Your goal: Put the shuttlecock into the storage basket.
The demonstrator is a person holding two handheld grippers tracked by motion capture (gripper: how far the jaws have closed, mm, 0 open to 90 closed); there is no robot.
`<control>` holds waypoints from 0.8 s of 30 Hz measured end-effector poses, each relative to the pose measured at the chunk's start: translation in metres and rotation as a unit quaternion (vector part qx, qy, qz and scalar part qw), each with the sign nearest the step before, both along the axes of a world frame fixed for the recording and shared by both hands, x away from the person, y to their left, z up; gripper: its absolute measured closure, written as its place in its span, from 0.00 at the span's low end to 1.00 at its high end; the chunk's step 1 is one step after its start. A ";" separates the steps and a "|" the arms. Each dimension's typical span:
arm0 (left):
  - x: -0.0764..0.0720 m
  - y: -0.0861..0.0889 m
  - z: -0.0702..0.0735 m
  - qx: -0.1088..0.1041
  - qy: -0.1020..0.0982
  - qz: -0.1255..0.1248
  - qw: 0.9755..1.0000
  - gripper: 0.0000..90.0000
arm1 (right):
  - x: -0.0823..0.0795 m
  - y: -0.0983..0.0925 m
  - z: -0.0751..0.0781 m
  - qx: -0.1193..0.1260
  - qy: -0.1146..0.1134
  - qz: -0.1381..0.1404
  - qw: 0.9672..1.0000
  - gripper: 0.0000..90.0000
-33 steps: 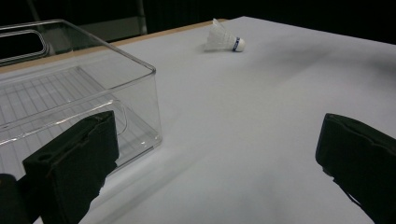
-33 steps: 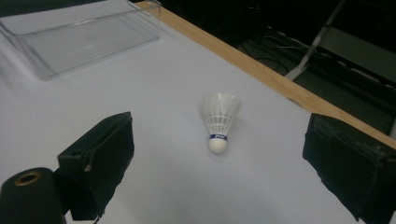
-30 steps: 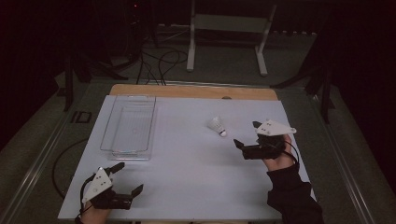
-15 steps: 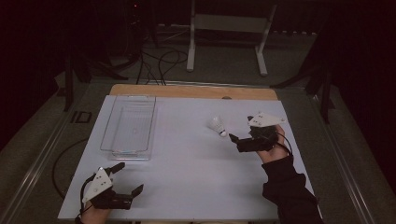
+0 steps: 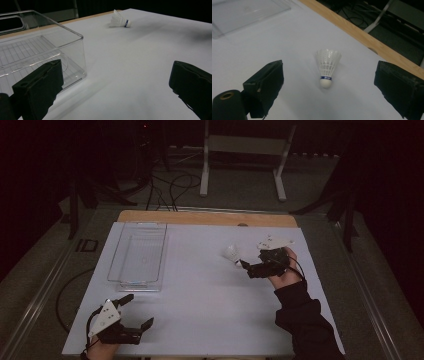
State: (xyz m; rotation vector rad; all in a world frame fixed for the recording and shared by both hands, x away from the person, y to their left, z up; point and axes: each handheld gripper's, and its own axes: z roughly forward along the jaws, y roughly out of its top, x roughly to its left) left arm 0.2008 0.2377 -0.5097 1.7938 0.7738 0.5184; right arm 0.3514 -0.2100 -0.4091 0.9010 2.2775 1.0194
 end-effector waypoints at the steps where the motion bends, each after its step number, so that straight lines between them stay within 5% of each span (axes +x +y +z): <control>1: 0.000 0.000 0.000 0.000 0.001 0.000 1.000 0.00 | 0.004 0.002 -0.002 -0.007 0.007 0.000 1.000 0.10; 24: 0.001 0.000 -0.001 0.002 0.002 0.000 1.000 0.00 | 0.039 0.028 -0.034 -0.037 0.084 -0.023 0.995 0.10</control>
